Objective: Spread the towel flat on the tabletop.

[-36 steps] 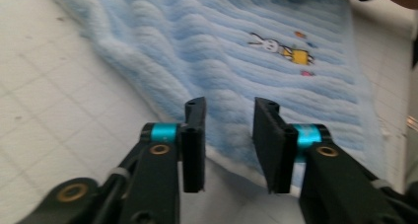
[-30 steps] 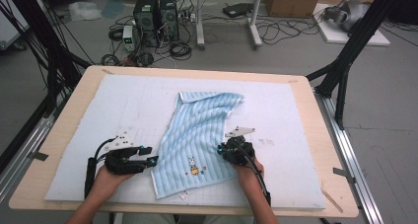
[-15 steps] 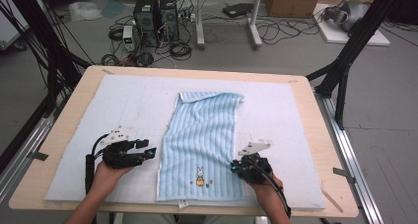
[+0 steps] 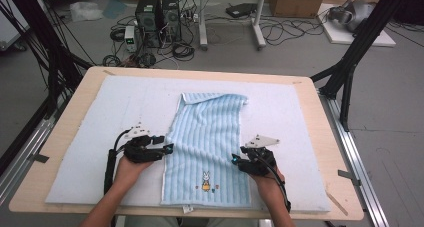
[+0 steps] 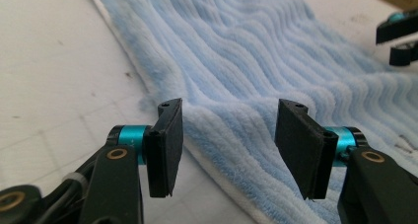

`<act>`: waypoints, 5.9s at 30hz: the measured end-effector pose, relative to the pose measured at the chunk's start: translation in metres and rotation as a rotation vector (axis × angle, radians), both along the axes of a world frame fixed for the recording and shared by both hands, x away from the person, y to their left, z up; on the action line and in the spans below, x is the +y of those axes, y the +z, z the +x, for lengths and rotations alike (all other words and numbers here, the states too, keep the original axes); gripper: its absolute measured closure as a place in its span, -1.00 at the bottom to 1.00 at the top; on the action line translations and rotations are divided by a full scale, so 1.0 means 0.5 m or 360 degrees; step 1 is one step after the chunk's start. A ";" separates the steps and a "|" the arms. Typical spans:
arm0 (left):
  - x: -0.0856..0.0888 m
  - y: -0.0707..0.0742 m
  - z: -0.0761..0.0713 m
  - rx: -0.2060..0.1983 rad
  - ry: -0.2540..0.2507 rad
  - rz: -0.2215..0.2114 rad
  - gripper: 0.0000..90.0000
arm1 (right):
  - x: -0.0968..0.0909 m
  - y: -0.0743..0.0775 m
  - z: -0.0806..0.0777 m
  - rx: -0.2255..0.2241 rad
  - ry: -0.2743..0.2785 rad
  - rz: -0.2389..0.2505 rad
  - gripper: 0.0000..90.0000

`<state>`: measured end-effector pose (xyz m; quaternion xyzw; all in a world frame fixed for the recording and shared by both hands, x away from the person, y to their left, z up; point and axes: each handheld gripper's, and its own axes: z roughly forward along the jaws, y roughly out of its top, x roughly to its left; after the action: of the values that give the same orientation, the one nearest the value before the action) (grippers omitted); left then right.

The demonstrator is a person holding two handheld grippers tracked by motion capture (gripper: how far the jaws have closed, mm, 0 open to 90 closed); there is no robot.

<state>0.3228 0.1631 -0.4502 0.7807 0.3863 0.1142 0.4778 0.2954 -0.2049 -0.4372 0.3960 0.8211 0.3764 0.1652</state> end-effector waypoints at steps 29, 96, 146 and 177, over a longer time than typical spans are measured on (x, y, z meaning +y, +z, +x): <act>0.016 0.016 -0.103 -0.0014 -0.0263 0.0081 0.48 | -0.002 0.016 -0.100 0.0121 0.0246 -0.0006 0.57; -0.053 0.011 0.272 0.0044 0.0240 0.0197 -0.07 | -0.012 0.000 0.110 0.0022 -0.0220 0.0090 0.13; -0.039 0.000 0.127 -0.0010 0.0108 0.0241 0.72 | 0.002 0.008 0.161 0.0059 -0.0197 -0.0014 0.37; -0.006 0.008 0.075 0.0016 0.0128 0.0075 0.01 | 0.011 0.019 0.135 -0.0068 -0.0120 0.0050 0.42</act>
<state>0.3600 0.1603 -0.4462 0.7761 0.4170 0.1383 0.4524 0.3630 -0.1995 -0.4279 0.4211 0.7958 0.3912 0.1906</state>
